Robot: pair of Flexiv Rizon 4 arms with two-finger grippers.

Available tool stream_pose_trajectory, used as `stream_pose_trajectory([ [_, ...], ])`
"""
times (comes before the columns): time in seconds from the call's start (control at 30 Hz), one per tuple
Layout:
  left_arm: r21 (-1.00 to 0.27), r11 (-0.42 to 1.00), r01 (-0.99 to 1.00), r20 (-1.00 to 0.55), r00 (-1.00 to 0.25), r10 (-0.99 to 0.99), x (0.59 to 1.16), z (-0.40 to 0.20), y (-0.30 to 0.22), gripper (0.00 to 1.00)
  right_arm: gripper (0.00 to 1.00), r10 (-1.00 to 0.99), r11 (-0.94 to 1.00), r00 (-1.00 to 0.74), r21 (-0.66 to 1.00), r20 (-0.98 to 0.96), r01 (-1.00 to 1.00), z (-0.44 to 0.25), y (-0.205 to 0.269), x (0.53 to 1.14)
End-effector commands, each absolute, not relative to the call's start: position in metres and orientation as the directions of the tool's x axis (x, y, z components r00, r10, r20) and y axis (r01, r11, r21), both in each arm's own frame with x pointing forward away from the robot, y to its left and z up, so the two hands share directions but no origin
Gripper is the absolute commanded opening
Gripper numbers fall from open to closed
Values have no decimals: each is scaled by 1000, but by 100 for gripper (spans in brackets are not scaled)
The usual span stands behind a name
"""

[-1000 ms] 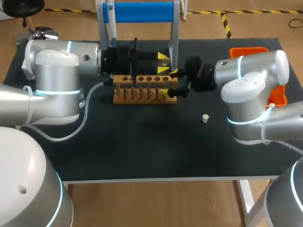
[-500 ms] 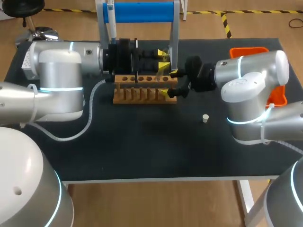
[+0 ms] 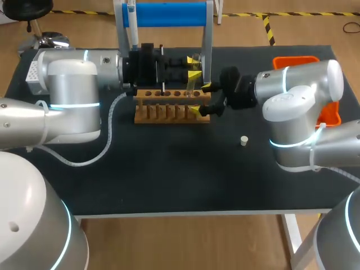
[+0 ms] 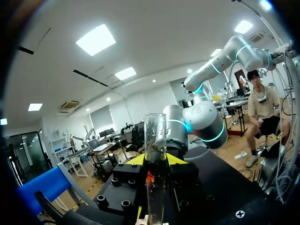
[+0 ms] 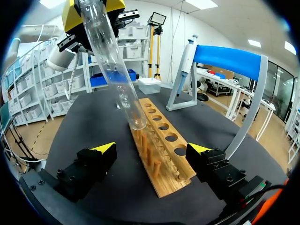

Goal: Invert the test tube, pick up the pipette, mount the tip to pipette, aspirate from beaker and dispense into the tube, eject the tip, return the pipette, and cap with the stopper.

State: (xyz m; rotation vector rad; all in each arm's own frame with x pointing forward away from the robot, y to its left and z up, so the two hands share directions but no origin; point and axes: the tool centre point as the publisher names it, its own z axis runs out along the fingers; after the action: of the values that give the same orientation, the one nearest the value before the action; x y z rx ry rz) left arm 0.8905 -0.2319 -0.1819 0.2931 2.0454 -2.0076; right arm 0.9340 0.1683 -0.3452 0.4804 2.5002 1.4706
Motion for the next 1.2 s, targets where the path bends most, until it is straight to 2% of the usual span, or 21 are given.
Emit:
stream_pose_trajectory([
  [0.03,-947,26,321,-322,-946,-36,891,-182,-232,0,100,375,452,-927,874,-8,175,-345,168,934],
  [0.33,-947,26,321,-322,-946,-36,891,-182,-232,0,100,375,452,-927,874,-8,175,-345,168,934],
  [0.63,-960,75,270,-273,-961,-36,916,-178,-224,0,100,375,452,-927,874,-8,175,-345,168,934],
  [0.93,-980,59,192,-196,-978,-69,932,-186,-219,0,100,375,452,-927,874,-8,175,-345,168,934],
  [1.2,-980,61,189,-195,-976,-98,944,-194,-216,0,100,375,452,-927,874,-8,175,-345,168,934],
])
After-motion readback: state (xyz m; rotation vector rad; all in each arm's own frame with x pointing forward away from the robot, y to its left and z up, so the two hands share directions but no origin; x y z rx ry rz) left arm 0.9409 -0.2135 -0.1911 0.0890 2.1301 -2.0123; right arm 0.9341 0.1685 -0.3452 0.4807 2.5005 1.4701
